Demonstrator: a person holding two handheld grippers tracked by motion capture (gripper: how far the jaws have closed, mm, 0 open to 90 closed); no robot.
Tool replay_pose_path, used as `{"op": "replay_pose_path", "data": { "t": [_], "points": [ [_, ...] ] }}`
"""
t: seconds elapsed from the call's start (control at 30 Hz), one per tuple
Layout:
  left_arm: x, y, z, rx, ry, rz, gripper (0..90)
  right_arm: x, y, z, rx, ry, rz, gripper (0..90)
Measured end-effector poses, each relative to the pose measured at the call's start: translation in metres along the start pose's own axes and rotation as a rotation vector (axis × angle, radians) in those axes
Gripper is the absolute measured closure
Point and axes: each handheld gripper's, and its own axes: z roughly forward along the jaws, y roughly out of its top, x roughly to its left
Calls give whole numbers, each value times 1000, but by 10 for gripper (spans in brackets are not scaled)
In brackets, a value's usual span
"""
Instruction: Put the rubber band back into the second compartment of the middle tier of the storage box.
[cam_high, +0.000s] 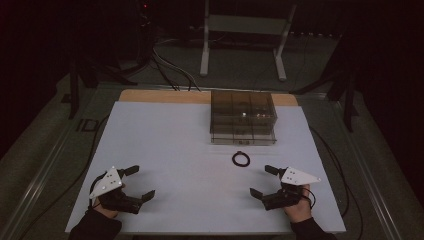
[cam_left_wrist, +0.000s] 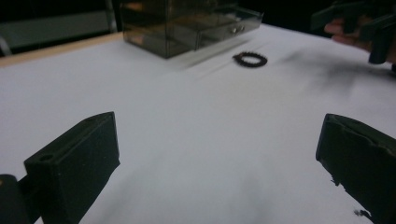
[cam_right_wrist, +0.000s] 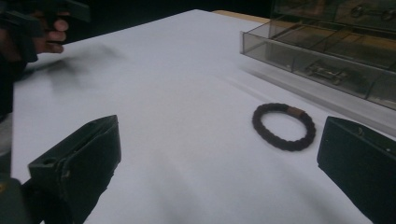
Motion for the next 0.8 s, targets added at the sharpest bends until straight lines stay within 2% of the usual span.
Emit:
{"op": "replay_pose_path", "data": {
  "t": [0.2,0.37,0.43,0.57,0.7,0.8],
  "points": [
    [0,-2,4,35,-8,14,2,-1,-2,0,12,-7,10,0],
    [1,-2,5,33,-1,0,2,-1,-3,1,31,0,25,0],
    [1,-2,5,28,2,-8,2,0,-3,2,42,-12,8,0],
    [1,-1,3,30,12,-4,3,0,-3,2,54,-13,3,0],
    [2,-1,3,39,12,-10,3,0,-3,1,47,-7,20,0],
    [3,-1,3,42,13,-10,3,1,-3,3,67,-12,21,0]
  ]
}}
